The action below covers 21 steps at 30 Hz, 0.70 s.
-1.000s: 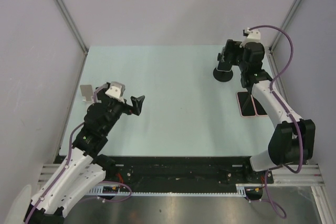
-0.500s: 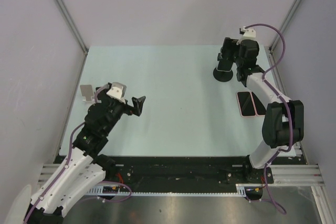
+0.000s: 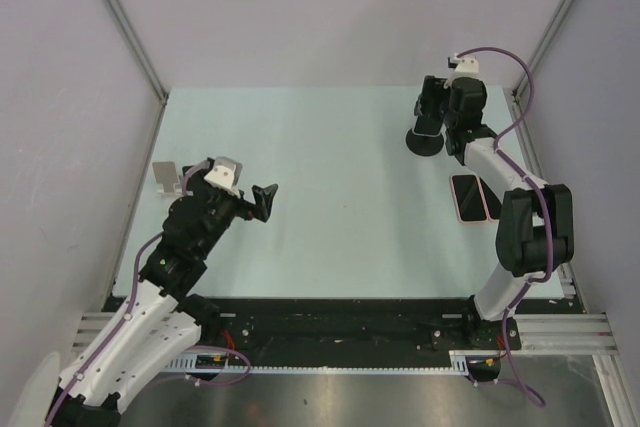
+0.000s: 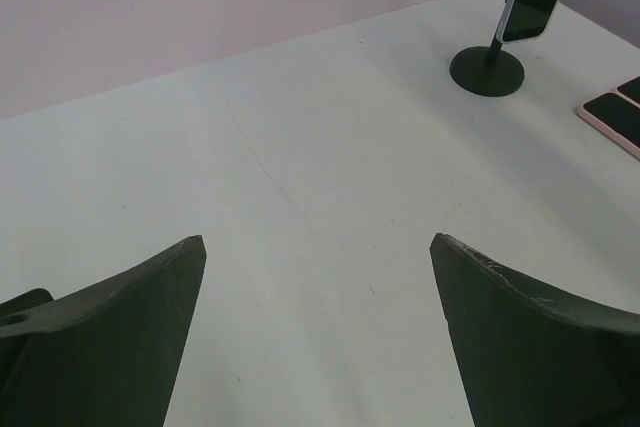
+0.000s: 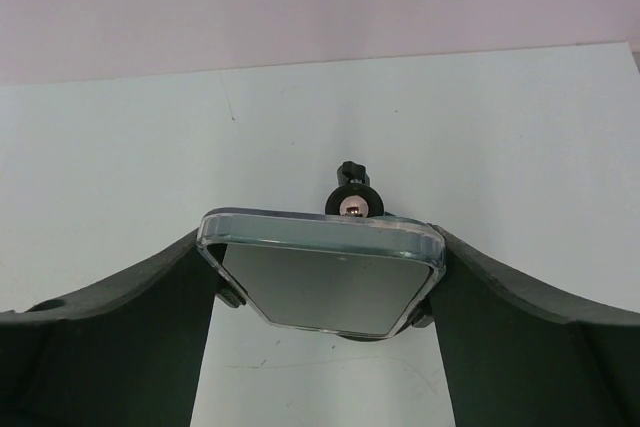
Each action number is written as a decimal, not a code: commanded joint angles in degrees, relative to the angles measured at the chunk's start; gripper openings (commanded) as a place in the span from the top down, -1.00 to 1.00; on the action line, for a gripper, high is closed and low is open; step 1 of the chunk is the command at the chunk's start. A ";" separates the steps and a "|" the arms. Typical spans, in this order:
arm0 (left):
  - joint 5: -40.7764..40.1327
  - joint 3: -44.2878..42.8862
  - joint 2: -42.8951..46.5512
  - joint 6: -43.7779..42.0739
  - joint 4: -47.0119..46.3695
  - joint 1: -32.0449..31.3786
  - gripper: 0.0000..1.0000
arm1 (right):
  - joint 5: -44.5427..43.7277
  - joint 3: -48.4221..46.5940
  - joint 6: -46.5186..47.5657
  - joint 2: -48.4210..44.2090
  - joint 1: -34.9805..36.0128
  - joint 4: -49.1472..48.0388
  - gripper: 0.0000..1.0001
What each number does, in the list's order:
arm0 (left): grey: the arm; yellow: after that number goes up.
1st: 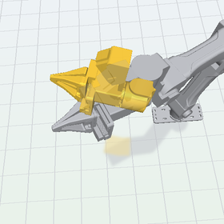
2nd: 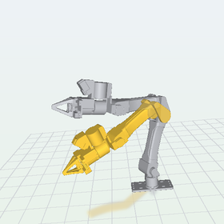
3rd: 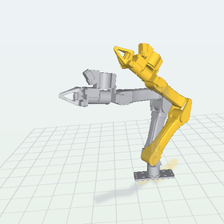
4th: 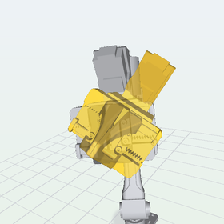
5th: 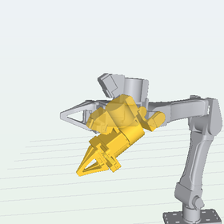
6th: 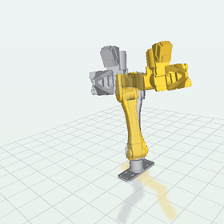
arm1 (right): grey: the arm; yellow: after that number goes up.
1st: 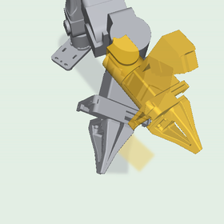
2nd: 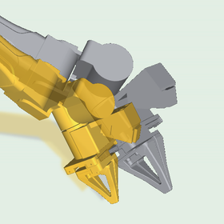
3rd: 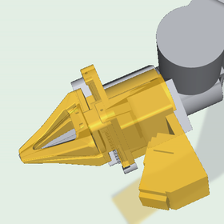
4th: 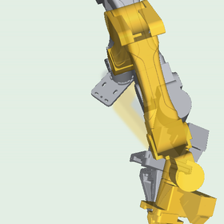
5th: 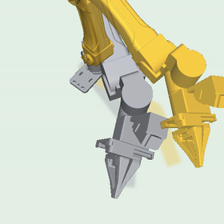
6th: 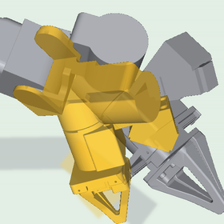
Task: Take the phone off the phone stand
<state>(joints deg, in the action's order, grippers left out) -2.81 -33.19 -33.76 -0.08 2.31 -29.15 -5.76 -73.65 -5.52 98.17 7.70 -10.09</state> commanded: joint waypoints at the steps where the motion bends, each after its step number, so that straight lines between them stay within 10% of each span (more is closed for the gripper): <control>1: 0.26 0.41 0.01 -2.30 -0.81 -0.47 -1.00 | -1.62 -2.47 2.44 0.53 0.56 -1.95 -0.46; 11: 1.75 0.41 -0.17 -2.21 -0.81 -0.39 -1.00 | 13.13 -2.47 9.73 -7.37 6.61 6.82 0.76; 21: 6.23 0.32 -0.25 -2.65 -0.99 -0.47 -1.00 | 32.56 -2.20 16.94 -14.32 19.00 18.08 0.79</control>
<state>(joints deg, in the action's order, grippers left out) -0.62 -33.04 -34.11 -0.12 2.31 -29.19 15.68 -73.65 7.49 89.34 23.14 8.12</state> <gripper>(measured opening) 0.996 0.800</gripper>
